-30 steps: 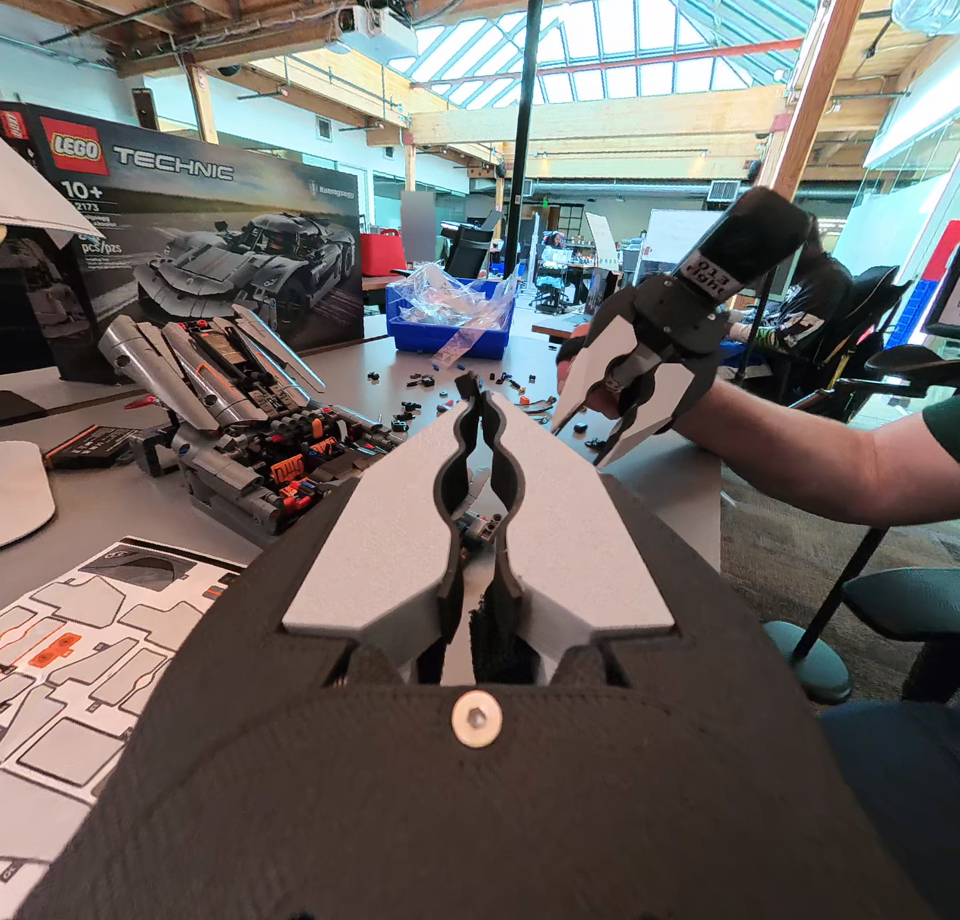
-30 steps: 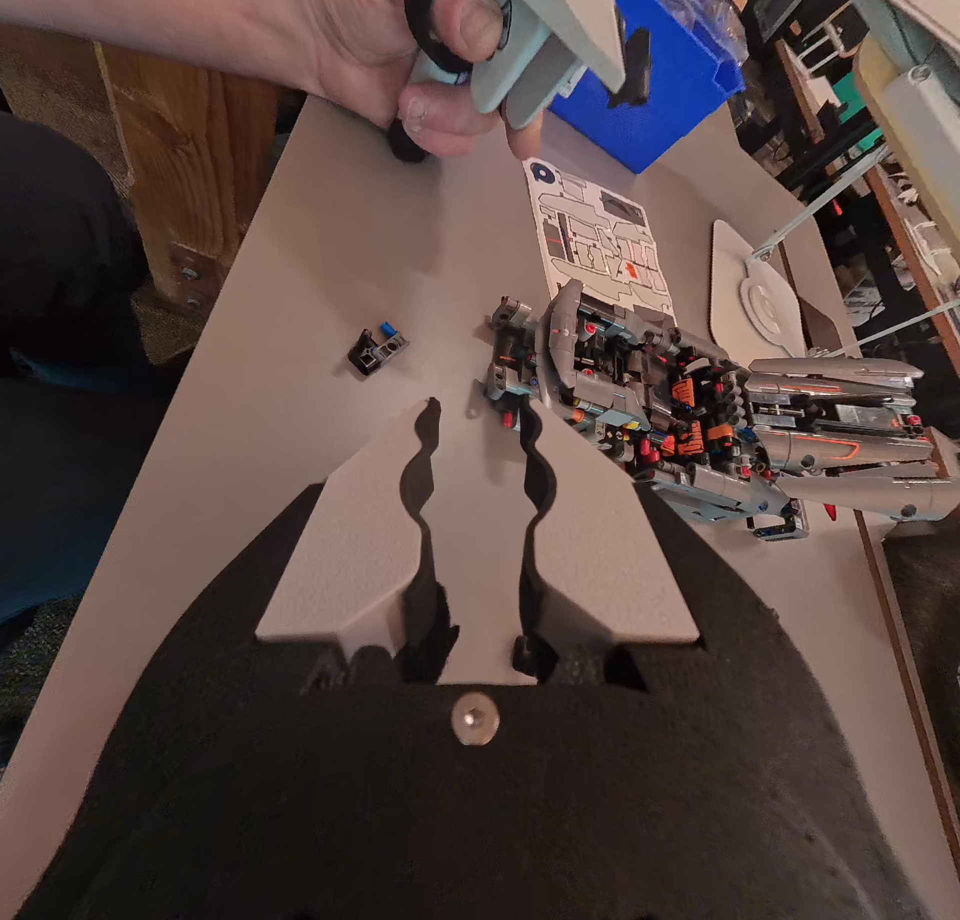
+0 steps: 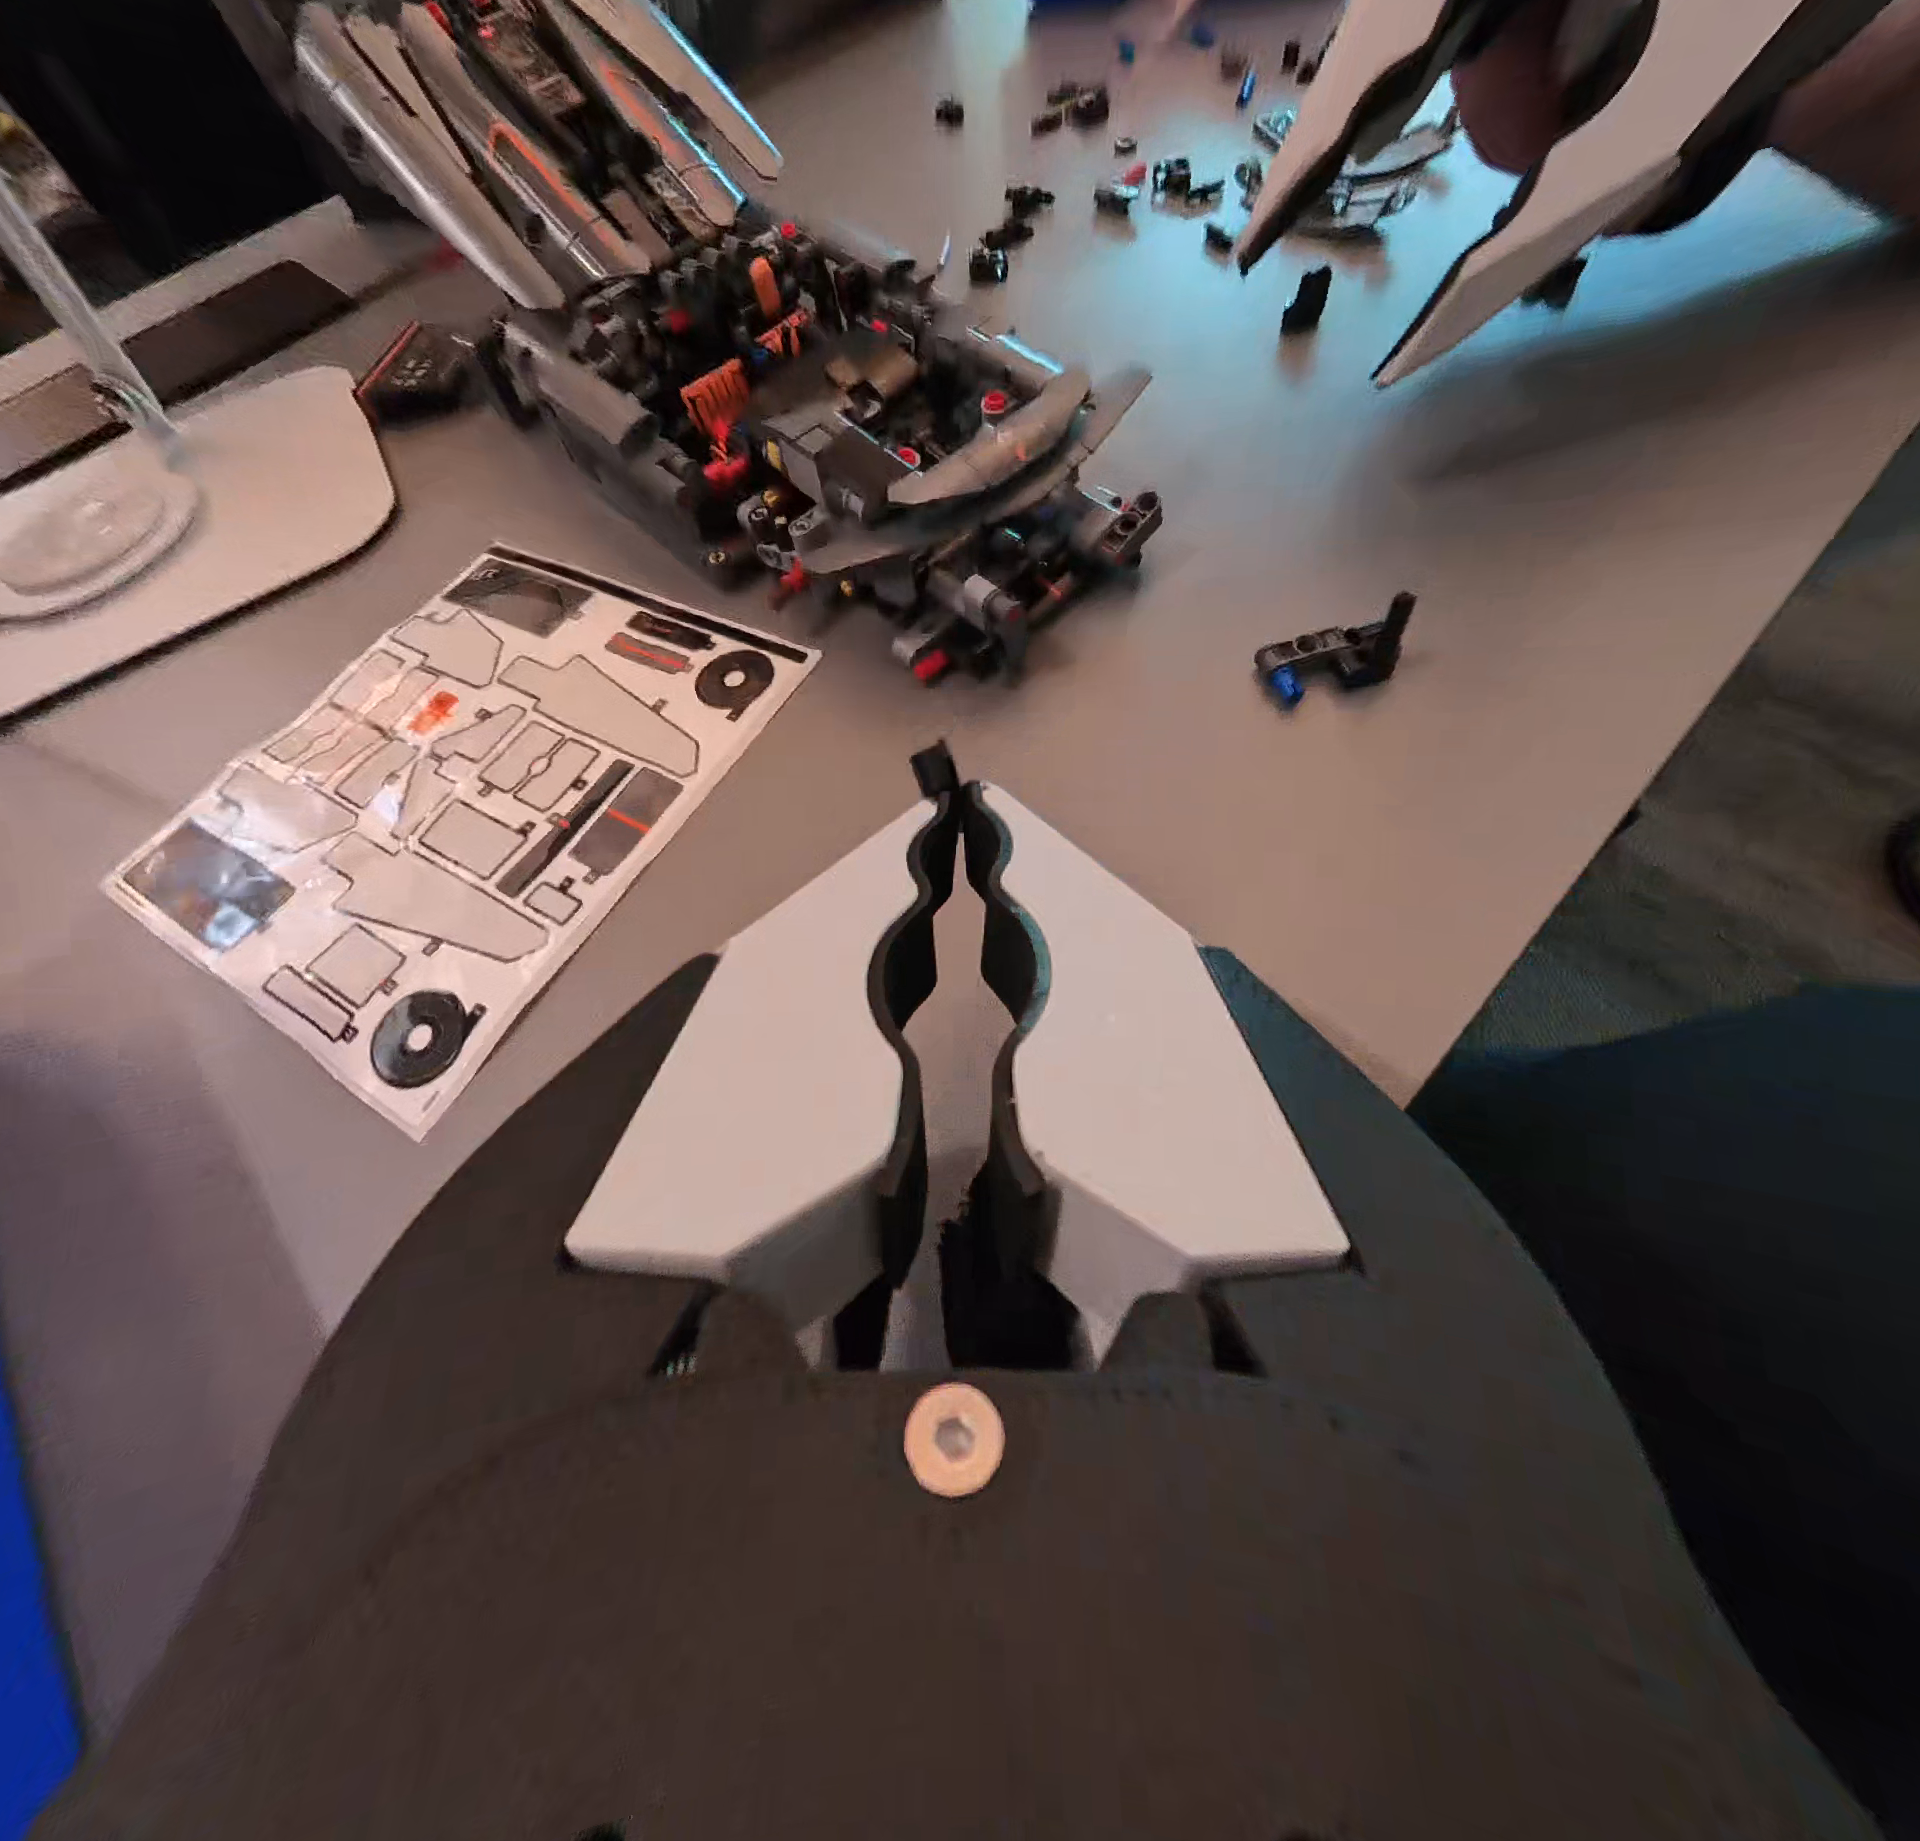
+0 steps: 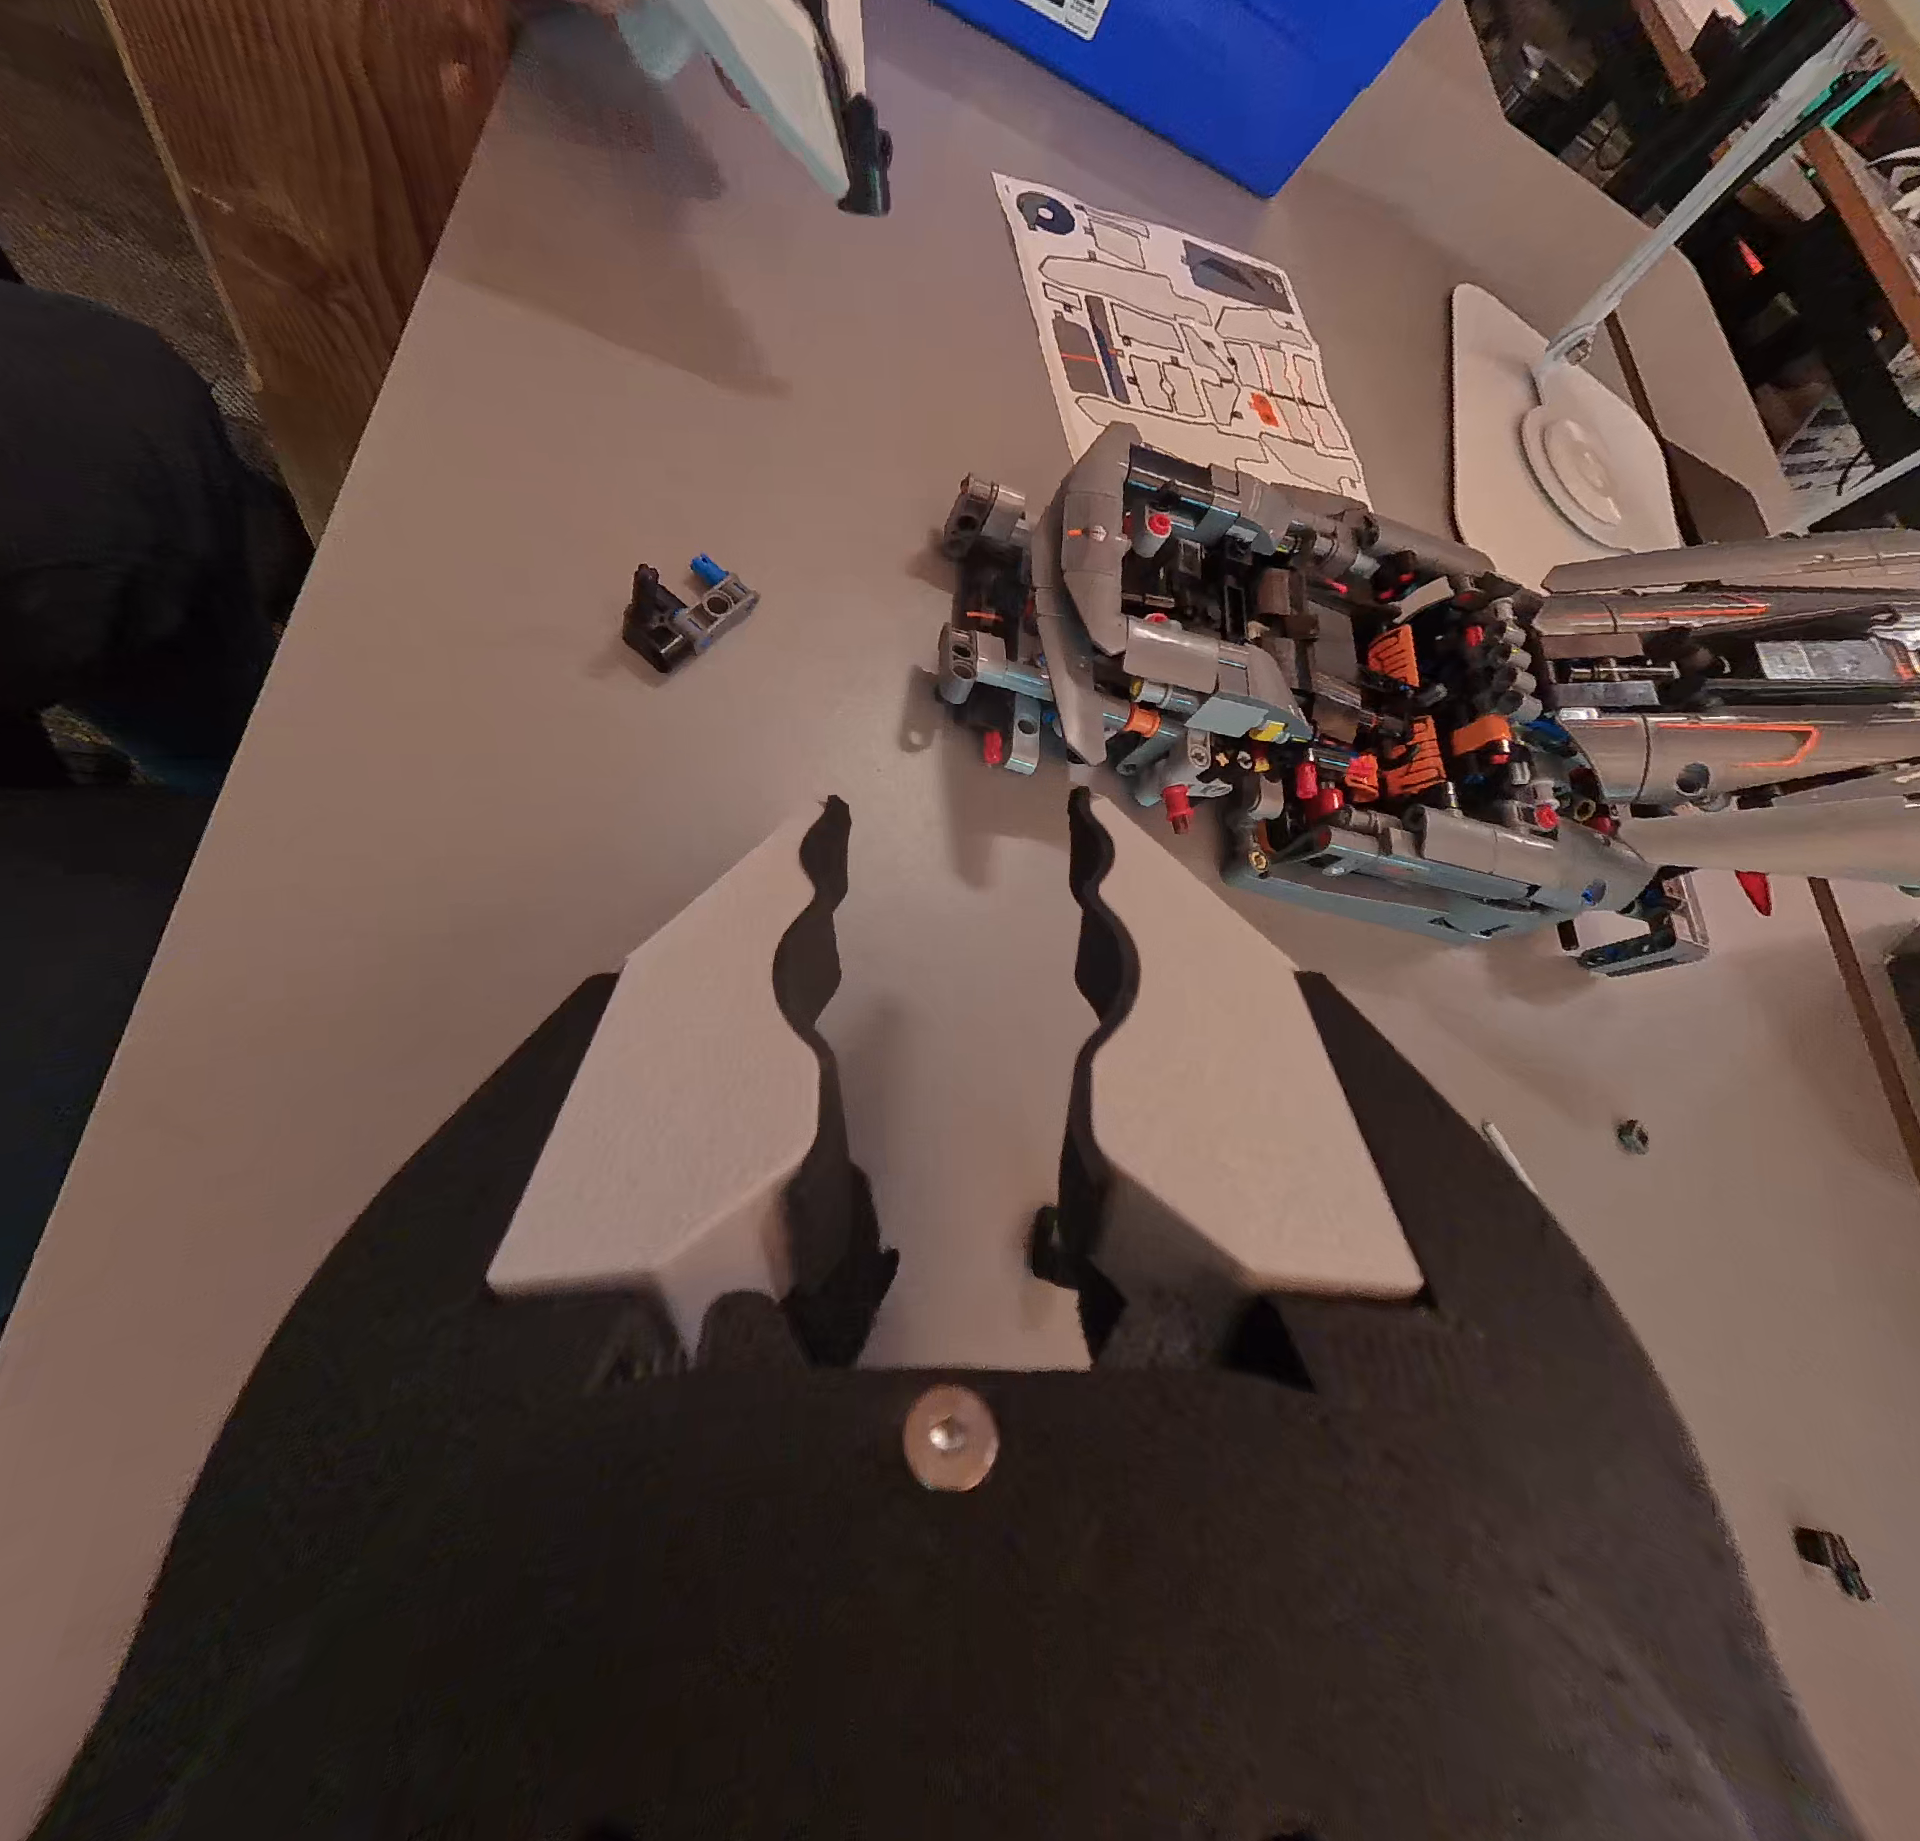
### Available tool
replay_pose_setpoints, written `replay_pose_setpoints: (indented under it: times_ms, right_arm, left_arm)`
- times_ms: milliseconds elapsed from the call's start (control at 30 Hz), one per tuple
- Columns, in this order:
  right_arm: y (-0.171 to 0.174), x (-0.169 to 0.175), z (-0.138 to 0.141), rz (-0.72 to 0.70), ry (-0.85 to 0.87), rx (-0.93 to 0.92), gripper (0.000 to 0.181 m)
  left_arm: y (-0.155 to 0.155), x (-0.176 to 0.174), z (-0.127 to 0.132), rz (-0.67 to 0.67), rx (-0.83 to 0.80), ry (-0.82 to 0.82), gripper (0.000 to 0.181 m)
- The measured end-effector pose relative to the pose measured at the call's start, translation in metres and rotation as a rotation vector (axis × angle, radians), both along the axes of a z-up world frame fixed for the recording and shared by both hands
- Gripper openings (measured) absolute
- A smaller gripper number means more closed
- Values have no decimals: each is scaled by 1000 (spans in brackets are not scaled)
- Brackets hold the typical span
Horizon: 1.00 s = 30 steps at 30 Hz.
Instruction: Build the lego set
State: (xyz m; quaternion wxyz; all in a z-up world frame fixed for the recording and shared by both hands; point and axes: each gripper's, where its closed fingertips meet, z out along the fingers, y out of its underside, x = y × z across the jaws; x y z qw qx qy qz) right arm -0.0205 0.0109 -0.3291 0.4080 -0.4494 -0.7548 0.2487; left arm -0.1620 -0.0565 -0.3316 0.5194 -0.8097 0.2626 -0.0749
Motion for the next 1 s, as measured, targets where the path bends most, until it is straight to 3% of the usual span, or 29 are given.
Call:
replay_pose_setpoints:
  times_ms: [233,333,467,600,700,767,833,933,1000]
  right_arm:
    - [1,1,3,-7,6,20,41]
    - [-1,2,2,-3,1,35,41]
    - [-4,3,11,6,34,46,41]
    - [-23,6,30,81,110,39,38]
    - [-58,12,50,225,195,39,32]
    - [-93,16,59,319,209,46,35]
    - [-140,16,62,383,191,136,33]
    - [-236,10,63,566,189,166,35]
    - [-297,0,38,748,103,141,37]
  left_arm:
    - [11,-1,-39,48,-242,112,0]
    - [15,-6,-40,94,-253,113,18]
    - [7,-13,-16,170,-105,95,38]
    - [-41,-21,20,279,77,113,46]
    - [-100,-25,31,358,161,107,47]
    - [-141,-28,20,407,162,84,45]
    - [-177,-35,-5,458,124,77,42]
    - [-219,-54,-53,546,35,68,41]
    - [-239,-65,-81,593,-8,28,41]
